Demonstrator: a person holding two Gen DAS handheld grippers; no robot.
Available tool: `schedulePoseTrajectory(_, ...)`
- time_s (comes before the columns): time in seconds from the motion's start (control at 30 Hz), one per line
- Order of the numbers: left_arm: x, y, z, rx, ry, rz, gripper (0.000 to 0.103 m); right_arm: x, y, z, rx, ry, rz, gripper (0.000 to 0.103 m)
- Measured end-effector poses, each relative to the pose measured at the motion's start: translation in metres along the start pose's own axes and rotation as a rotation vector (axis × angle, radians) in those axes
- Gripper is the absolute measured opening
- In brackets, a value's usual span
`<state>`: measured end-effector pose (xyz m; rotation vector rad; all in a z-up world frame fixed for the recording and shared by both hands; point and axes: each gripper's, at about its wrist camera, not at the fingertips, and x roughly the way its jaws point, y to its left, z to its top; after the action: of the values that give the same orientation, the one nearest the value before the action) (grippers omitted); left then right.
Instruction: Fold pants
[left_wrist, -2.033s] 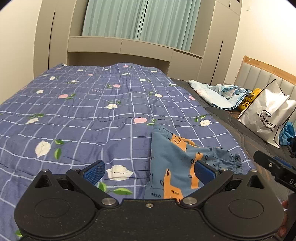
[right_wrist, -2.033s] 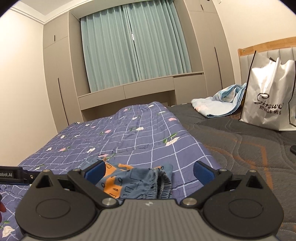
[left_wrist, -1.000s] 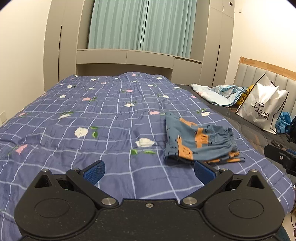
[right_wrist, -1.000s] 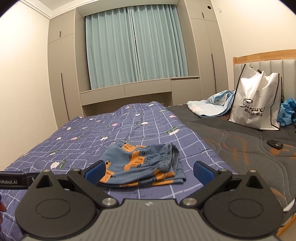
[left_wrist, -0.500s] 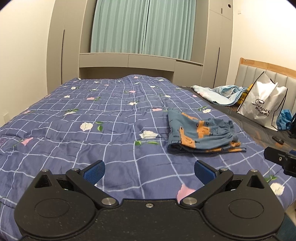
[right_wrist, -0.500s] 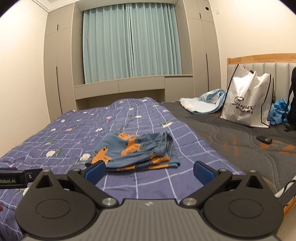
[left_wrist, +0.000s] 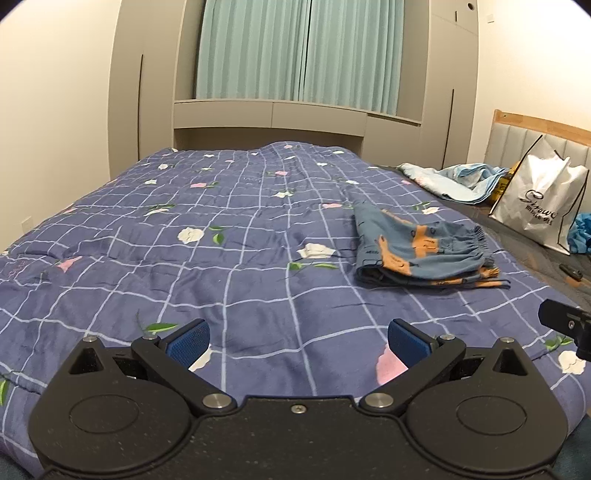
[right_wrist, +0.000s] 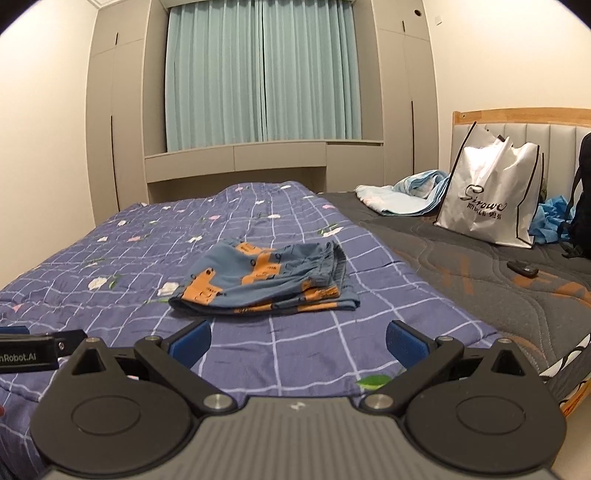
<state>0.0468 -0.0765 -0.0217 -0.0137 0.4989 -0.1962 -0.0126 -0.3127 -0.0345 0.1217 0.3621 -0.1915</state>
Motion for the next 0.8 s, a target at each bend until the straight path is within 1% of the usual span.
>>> schedulePoseTrajectory(0.3,0.004,0.006,-0.006,-0.009,0.031,0.014,0.102,0.008,0.013,-0.013,-0.056,0.038,0.020,0.103)
schedulePoseTrajectory(0.57,0.005,0.005,-0.009,-0.006,0.040,0.008,0.102,0.010,0.008,-0.015,-0.030,0.040,0.007,0.103)
schedulePoseTrajectory(0.8,0.005,0.005,-0.009,-0.006,0.039,0.008,0.102,0.011,0.009,-0.015,-0.038,0.043,0.008,0.103)
